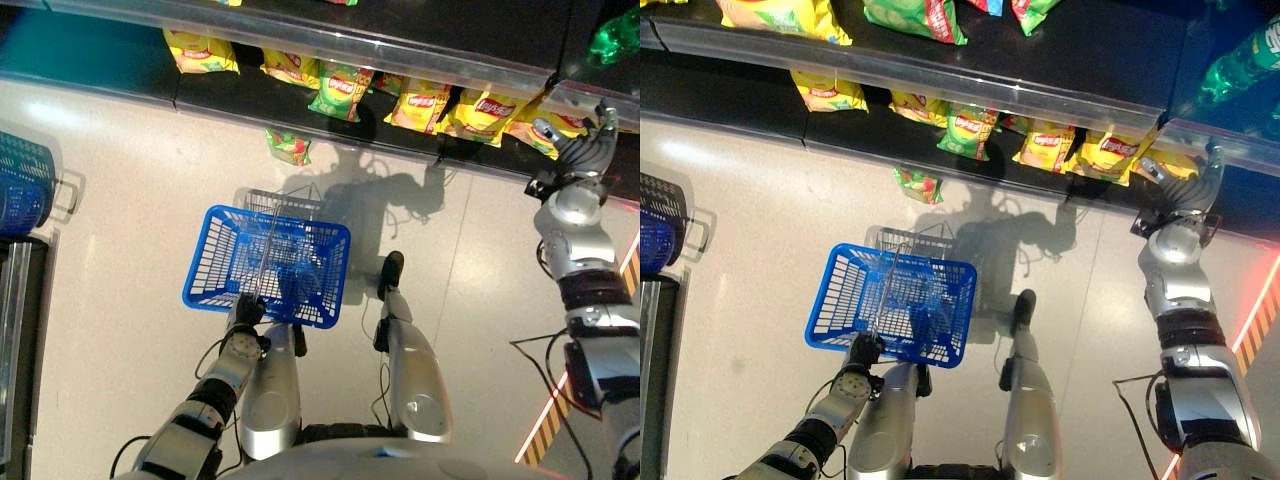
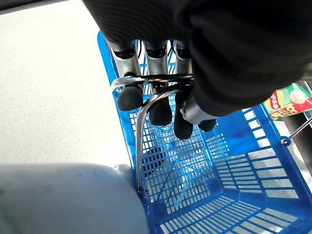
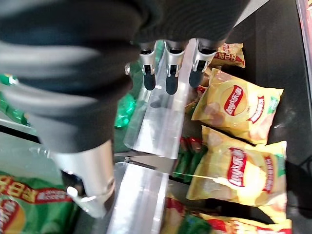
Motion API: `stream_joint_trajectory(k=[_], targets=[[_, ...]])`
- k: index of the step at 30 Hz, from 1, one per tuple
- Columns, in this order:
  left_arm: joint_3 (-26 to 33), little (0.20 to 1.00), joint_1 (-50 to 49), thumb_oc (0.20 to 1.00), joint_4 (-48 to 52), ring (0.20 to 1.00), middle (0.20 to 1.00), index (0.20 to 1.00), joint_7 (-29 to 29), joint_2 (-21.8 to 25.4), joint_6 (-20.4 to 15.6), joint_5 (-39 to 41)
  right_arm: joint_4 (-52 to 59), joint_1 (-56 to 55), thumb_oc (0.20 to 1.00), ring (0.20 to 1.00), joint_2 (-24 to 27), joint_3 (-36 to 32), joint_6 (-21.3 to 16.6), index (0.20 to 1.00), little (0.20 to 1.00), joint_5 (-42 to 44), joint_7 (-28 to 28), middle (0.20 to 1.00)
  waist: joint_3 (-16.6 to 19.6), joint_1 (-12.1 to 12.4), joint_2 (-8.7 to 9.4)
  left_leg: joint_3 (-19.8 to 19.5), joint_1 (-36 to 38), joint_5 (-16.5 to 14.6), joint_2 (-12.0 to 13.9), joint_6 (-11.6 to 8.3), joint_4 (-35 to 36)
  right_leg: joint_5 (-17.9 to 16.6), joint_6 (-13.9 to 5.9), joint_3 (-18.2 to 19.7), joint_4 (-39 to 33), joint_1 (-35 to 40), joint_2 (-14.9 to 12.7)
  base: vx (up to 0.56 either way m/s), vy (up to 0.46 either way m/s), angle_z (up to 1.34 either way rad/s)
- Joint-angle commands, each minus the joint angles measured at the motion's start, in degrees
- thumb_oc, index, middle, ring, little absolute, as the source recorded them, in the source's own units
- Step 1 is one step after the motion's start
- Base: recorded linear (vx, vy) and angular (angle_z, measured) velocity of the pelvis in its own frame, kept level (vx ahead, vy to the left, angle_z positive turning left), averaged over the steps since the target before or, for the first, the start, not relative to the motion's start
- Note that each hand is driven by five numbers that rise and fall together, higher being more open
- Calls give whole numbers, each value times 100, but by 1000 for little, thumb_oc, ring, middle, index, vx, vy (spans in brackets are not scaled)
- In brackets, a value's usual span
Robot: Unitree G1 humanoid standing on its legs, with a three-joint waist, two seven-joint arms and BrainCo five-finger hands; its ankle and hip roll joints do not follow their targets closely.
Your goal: Pick up the snacks into the basket
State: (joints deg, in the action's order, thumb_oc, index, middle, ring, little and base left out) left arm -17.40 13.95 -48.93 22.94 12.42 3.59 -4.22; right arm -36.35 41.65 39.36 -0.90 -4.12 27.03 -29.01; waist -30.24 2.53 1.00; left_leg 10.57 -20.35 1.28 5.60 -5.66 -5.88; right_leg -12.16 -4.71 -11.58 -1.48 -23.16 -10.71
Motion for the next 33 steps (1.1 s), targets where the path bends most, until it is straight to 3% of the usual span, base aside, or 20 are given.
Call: stream_joint_trajectory(k=[1,14,24,29,33], targets=[[-98,200,-411,200,-106,200,200,200,140,183,128,0,-236,598,1000,1000,642,208,-157,1000,1000,306,95,1000,44,91,195,-144,-776,163,-323,191,-306,663,-448,-11,986,-147,-355,-9,10,8],[-199,200,-402,200,1,200,200,200,219,285,141,75,-898,1513,1000,1000,949,701,-108,1000,1000,561,236,1000,44,150,276,-181,-813,179,-325,219,-268,701,-419,-79,996,-183,-317,-3,-1,3],[-87,200,-448,200,35,200,200,200,178,242,182,144,345,654,1000,1000,602,211,-361,1000,1000,533,107,1000,44,8,258,-154,-757,113,-288,225,-361,770,-382,-2,1032,-149,-274,0,0,0],[-23,200,-497,200,-95,200,200,200,59,186,215,113,932,-4,1000,1000,338,-188,-423,1000,1000,431,63,1000,45,-97,182,-64,-567,82,-273,227,-344,795,-366,78,1013,-15,-227,5,17,-4],[-123,200,-508,200,-233,200,200,200,-106,51,207,224,988,-63,1000,1000,462,-327,-410,1000,1000,607,104,1000,54,-183,-35,-49,-477,57,-287,226,-346,787,-361,149,982,53,-205,-18,21,-16]])
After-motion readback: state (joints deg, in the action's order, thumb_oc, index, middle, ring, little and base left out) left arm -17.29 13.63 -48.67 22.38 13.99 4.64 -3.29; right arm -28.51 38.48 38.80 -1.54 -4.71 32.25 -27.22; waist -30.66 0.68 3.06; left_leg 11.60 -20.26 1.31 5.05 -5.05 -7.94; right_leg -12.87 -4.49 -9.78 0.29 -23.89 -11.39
